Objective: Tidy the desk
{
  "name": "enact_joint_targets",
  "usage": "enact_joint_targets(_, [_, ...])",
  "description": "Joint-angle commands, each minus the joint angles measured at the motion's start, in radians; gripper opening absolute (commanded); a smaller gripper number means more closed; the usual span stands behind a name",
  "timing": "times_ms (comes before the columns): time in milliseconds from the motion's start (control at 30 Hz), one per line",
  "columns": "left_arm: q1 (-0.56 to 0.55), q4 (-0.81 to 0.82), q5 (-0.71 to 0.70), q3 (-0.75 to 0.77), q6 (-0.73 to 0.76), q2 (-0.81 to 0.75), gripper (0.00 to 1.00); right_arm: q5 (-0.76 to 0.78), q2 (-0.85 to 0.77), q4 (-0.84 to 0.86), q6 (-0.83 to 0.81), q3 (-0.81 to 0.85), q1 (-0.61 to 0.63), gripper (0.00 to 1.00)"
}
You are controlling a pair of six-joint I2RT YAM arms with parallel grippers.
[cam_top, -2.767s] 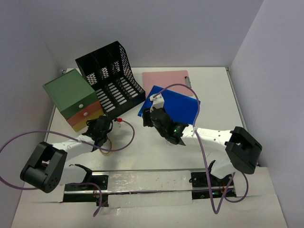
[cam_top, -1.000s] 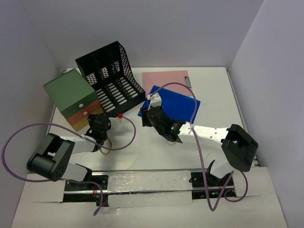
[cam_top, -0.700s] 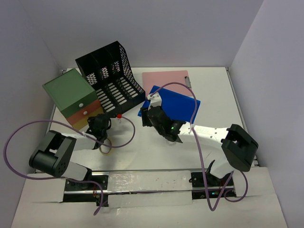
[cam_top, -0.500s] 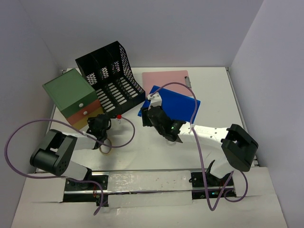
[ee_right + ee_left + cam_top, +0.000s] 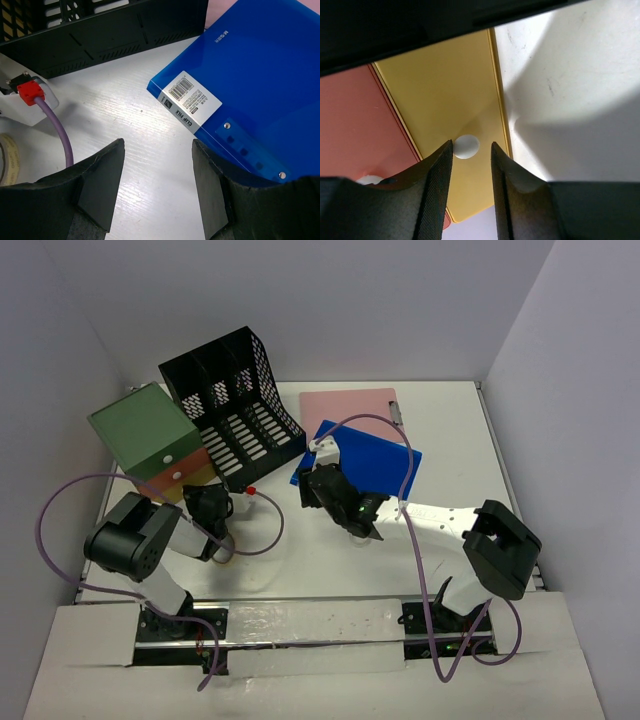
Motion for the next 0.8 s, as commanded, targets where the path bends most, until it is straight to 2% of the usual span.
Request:
enact_joint_targets(0, [0.017, 0.159, -0.021, -0.026, 0.038, 0.059, 0.40, 0.024, -0.007, 0.008, -0.013, 0.039, -0.012, 0.63])
enact_joint_targets(200, [0.031, 0.245, -0.019, -0.030, 0.070, 0.077, 0.30, 0.028, -0.010, 0.004, -0.018, 0.046, -0.014, 0.63])
enact_joint_targets(400, [0.046, 0.247, -0.010, -0.033, 0.062, 0.072, 0.02, 0.035, -0.018, 0.007, -0.017, 0.040, -0.017, 0.63])
enact_joint_targets(500, [0.047, 0.213, -0.003, -0.040, 0.027, 0.056, 0.00, 0.035, -0.022, 0.009, -0.015, 0.037, -0.018, 0.63])
enact_joint_targets(633, [0.047, 0.037, 0.031, -0.029, -0.066, -0.023, 0.00, 0.034, -0.029, 0.013, -0.013, 0.032, -0.019, 0.63])
enact_joint_targets(767, [0.047, -0.325, 0.141, 0.031, -0.239, -0.161, 0.00, 0.034, -0.039, 0.018, -0.009, 0.020, -0.019, 0.63])
